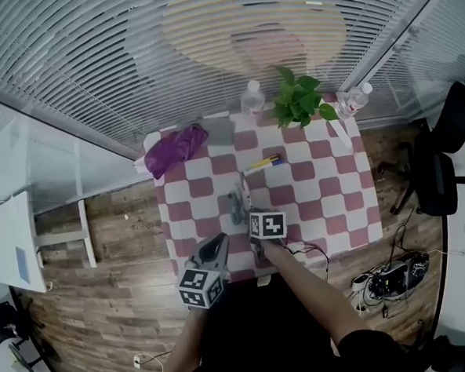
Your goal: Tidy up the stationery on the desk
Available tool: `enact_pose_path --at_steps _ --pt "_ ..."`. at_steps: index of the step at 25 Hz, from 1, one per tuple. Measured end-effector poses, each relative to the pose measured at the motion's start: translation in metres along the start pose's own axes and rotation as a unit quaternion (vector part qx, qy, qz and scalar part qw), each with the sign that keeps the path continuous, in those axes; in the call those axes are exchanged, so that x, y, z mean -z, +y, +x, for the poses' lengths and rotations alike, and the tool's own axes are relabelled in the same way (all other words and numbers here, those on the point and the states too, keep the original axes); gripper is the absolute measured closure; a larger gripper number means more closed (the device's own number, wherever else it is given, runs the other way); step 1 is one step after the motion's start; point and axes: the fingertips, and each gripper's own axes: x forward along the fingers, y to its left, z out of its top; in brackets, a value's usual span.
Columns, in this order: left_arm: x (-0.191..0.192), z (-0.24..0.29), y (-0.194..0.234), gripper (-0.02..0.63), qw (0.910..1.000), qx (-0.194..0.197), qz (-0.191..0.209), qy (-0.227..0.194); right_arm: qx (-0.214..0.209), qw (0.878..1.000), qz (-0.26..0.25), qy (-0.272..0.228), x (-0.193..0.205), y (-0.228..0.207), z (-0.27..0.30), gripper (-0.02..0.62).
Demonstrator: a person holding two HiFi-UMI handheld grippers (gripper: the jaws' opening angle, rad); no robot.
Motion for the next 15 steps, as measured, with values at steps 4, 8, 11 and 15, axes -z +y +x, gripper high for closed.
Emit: enact_pose_path --at_steps 4,8,11,15 --pt "-0.002 0.0 0.006 0.563 1.0 0.0 -0.004 -0.001 -0.01 0.999 -0.034 0.005 0.003 0.008 0.001 0.517" --pt "-0.003 0.002 0.009 0.563 1.0 -0.002 -0.005 -0.001 -0.014 0.999 -0.03 0.004 0.004 0.01 -0.002 0.517" --pt "-0.003 0.003 0.008 0.563 1.0 -0.001 -0.008 -0.003 -0.02 1.0 -0.024 -0.004 0.001 0.008 -0.007 0.517" --pt "-0.002 0.005 0.006 0.563 0.9999 -0.002 -0.011 -0.003 -0.017 0.993 -0.112 -0.024 -0.013 0.003 -0.017 0.517"
